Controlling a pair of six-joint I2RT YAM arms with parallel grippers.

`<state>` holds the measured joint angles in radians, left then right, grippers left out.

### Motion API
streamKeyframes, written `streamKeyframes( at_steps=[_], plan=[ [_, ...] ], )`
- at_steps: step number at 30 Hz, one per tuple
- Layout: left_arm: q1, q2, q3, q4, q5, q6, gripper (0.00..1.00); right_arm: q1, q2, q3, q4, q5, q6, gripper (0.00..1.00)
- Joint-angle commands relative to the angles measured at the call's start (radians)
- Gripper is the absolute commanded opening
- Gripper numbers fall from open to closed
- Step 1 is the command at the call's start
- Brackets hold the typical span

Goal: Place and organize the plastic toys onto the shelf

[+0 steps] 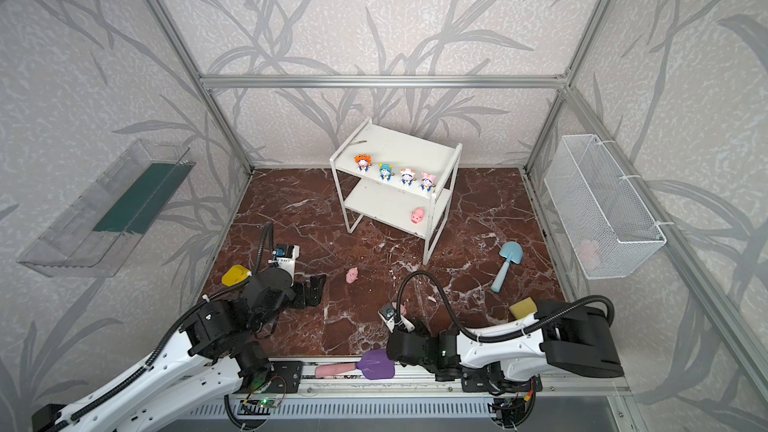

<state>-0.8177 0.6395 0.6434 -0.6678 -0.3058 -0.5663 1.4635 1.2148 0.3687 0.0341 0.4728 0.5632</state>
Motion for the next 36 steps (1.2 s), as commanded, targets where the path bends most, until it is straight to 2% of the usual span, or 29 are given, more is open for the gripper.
streamKeyframes(
  at_steps=[1, 4, 6, 10, 14, 19, 23, 30, 36],
  plan=[
    [0.004, 0.028, -0.001, 0.054, 0.065, 0.031, 0.99, 0.005, -0.123, -0.024, -0.1, 0.072, 0.066, 0.37],
    [0.003, 0.048, -0.012, 0.093, 0.116, 0.043, 0.99, 0.0, -0.243, -0.062, -0.135, 0.118, 0.067, 0.43],
    [0.002, 0.066, -0.023, 0.119, 0.151, 0.046, 0.99, -0.038, -0.314, -0.072, -0.187, 0.104, 0.097, 0.45],
    [0.003, 0.111, -0.051, 0.175, 0.216, 0.032, 0.99, -0.157, -0.38, -0.079, -0.255, 0.029, 0.115, 0.45],
    [0.001, 0.148, -0.075, 0.225, 0.26, 0.01, 0.99, -0.266, -0.367, -0.077, -0.269, -0.02, 0.104, 0.4],
    [-0.005, 0.175, -0.102, 0.273, 0.283, -0.01, 0.99, -0.364, -0.285, -0.079, -0.175, -0.112, 0.046, 0.29],
    [-0.015, 0.193, -0.121, 0.291, 0.292, -0.029, 0.99, -0.38, -0.172, -0.071, -0.077, -0.166, 0.009, 0.25],
    [-0.042, 0.197, -0.149, 0.311, 0.281, -0.054, 0.99, -0.368, 0.051, -0.015, 0.056, -0.298, -0.044, 0.21],
    [-0.079, 0.212, -0.182, 0.328, 0.257, -0.081, 0.99, -0.269, 0.168, 0.046, 0.146, -0.325, -0.059, 0.21]
  ],
)
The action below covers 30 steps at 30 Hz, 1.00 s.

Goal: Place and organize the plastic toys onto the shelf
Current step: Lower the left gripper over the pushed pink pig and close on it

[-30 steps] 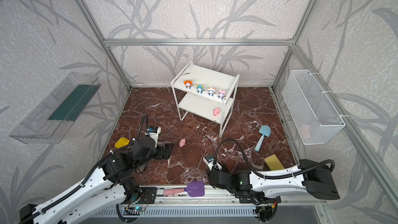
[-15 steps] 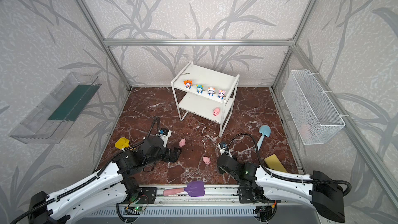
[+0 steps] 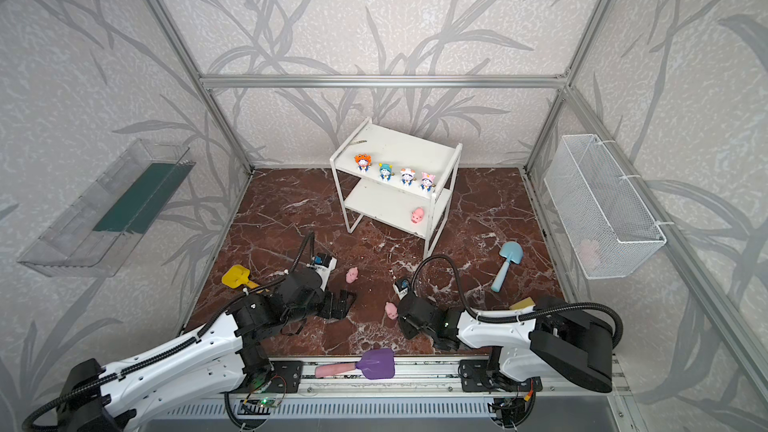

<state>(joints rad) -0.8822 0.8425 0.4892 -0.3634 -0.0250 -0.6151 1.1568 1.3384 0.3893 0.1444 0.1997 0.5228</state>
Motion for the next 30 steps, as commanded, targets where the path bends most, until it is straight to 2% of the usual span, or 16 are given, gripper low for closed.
streamKeyframes(
  at_steps=[1, 8, 13, 21, 30],
  plan=[
    [-0.022, 0.011, -0.036, 0.03, -0.029, -0.039, 0.99, 0.057, 0.066, 0.043, 0.044, -0.054, -0.018, 0.21],
    [-0.08, 0.056, -0.084, 0.098, -0.038, -0.044, 0.99, 0.106, 0.211, 0.138, 0.114, -0.079, 0.006, 0.21],
    [-0.125, 0.117, -0.083, 0.163, -0.006, 0.039, 0.99, 0.106, 0.193, 0.13, 0.075, -0.045, 0.031, 0.21],
    [-0.129, 0.242, -0.061, 0.244, 0.039, 0.177, 0.99, 0.104, 0.014, 0.045, -0.085, 0.007, 0.068, 0.21],
    [-0.138, 0.412, -0.028, 0.362, 0.141, 0.282, 0.88, 0.091, -0.301, -0.051, -0.283, 0.116, 0.089, 0.23]
  ],
)
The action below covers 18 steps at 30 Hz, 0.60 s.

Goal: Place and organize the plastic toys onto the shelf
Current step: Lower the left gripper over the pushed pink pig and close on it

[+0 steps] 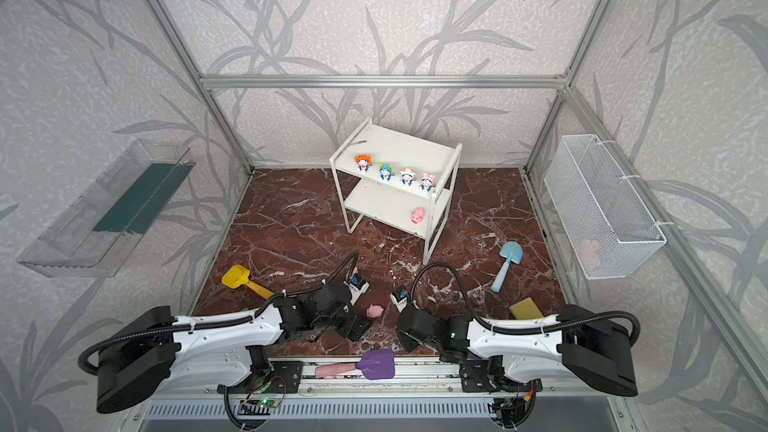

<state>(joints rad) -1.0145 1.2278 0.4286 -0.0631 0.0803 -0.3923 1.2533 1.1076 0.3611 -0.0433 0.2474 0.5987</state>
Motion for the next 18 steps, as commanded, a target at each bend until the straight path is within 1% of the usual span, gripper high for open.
streamKeyframes(
  at_steps=[1, 4, 7, 10, 13, 15, 18],
  plan=[
    [-0.007, 0.04, 0.038, 0.066, 0.039, 0.07, 0.87, -0.006, -0.108, -0.034, -0.105, 0.083, 0.008, 0.23],
    [-0.013, 0.082, 0.055, 0.072, 0.052, 0.107, 0.83, -0.022, -0.218, -0.057, -0.148, 0.101, -0.003, 0.23],
    [-0.019, 0.116, 0.072, 0.076, 0.074, 0.141, 0.81, -0.046, -0.309, -0.071, -0.193, 0.099, -0.016, 0.24],
    [-0.026, 0.14, 0.078, 0.095, 0.102, 0.159, 0.79, -0.062, -0.374, -0.081, -0.212, 0.091, -0.025, 0.24],
    [-0.035, 0.16, 0.094, 0.083, 0.109, 0.168, 0.72, -0.072, -0.404, -0.086, -0.22, 0.086, -0.028, 0.24],
    [-0.042, 0.167, 0.099, 0.075, 0.104, 0.168, 0.7, -0.072, -0.406, -0.088, -0.219, 0.081, -0.031, 0.24],
    [-0.048, 0.171, 0.102, 0.069, 0.101, 0.167, 0.58, -0.074, -0.396, -0.086, -0.213, 0.078, -0.034, 0.24]
  ],
)
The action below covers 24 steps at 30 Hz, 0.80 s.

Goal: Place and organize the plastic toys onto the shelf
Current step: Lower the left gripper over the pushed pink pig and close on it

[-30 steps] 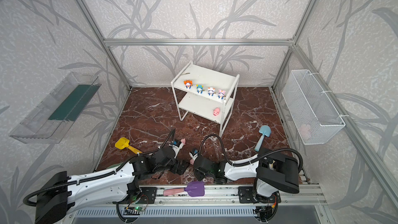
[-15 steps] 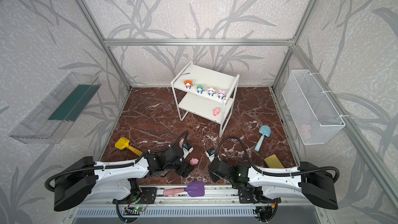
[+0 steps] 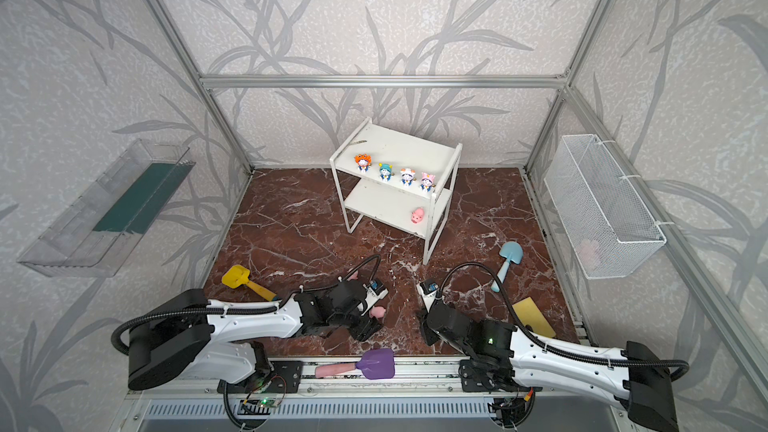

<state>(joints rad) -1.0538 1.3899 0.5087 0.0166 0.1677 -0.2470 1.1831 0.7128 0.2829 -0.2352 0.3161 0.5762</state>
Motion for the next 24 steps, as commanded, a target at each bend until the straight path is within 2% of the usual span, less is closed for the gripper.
streamKeyframes(
  at_steps=[1, 4, 6, 8, 13, 17, 21, 24],
  plan=[
    [-0.01, 0.008, 0.022, -0.01, 0.01, 0.022, 0.56, -0.005, 0.003, -0.008, -0.02, 0.008, -0.012, 0.24],
    [-0.014, 0.011, 0.025, -0.015, -0.006, 0.025, 0.55, -0.005, 0.008, -0.008, -0.015, 0.008, -0.015, 0.24],
    [-0.013, 0.016, 0.028, -0.015, -0.024, 0.026, 0.65, -0.004, 0.008, -0.007, -0.013, 0.008, -0.016, 0.24],
    [-0.014, 0.028, 0.033, -0.015, -0.033, 0.033, 0.71, -0.007, 0.008, -0.007, -0.011, 0.009, -0.018, 0.24],
    [-0.013, 0.059, 0.044, -0.009, -0.05, 0.047, 0.73, -0.006, 0.007, -0.008, -0.011, 0.009, -0.016, 0.24],
    [-0.014, 0.071, 0.053, -0.017, -0.036, 0.058, 0.64, -0.007, 0.002, -0.006, -0.014, 0.006, -0.022, 0.24],
    [-0.021, 0.051, 0.05, -0.034, -0.048, 0.065, 0.51, -0.007, 0.003, 0.005, -0.017, 0.0, -0.037, 0.25],
    [-0.025, 0.023, 0.051, -0.058, -0.062, 0.071, 0.43, -0.007, 0.004, 0.015, -0.015, -0.005, -0.053, 0.31]
  ],
)
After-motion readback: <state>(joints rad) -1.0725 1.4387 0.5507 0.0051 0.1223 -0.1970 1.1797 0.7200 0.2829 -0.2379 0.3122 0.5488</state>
